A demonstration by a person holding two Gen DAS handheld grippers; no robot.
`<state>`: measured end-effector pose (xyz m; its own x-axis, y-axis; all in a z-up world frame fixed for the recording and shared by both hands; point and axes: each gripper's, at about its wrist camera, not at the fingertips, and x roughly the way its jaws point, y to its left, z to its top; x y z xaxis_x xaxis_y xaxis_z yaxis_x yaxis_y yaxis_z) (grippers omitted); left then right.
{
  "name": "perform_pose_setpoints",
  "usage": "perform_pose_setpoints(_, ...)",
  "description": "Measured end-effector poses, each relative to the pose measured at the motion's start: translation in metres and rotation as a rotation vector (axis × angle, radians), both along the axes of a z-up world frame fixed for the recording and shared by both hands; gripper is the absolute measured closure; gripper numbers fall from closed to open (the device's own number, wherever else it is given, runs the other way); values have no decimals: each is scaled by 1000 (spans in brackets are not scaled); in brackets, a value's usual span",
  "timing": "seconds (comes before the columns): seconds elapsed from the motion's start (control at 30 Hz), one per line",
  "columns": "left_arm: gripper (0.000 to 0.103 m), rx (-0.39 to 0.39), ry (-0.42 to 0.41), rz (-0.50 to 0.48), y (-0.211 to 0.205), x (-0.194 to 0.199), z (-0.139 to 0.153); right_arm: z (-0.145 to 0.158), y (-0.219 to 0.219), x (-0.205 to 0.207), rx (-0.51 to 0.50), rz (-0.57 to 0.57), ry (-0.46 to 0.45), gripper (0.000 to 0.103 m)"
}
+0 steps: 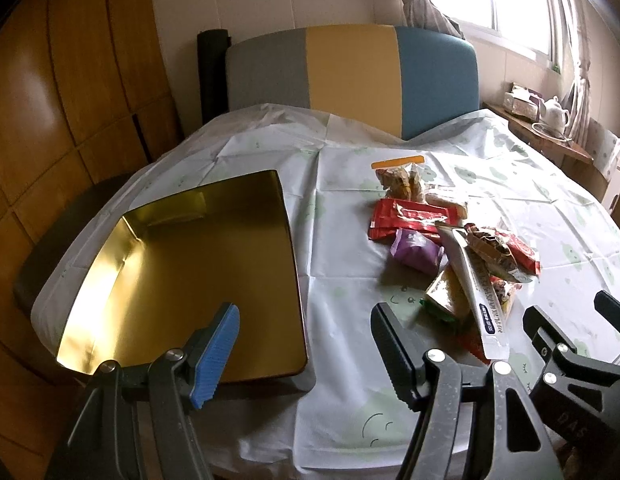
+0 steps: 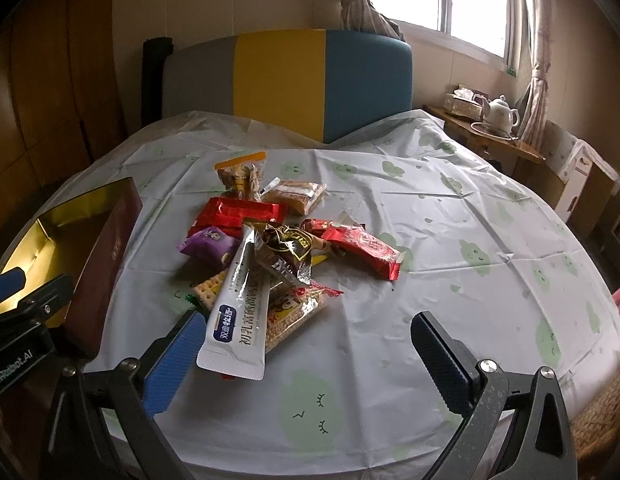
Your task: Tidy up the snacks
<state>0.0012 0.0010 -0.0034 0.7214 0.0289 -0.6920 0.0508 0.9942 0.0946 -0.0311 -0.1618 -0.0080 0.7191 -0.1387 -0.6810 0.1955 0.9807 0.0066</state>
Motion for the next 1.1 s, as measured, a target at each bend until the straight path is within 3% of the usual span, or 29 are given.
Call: perform_pose_setpoints(1.1, 33, 8, 0, -15, -4, -1, 4, 1, -7, -4, 4, -13, -19, 0)
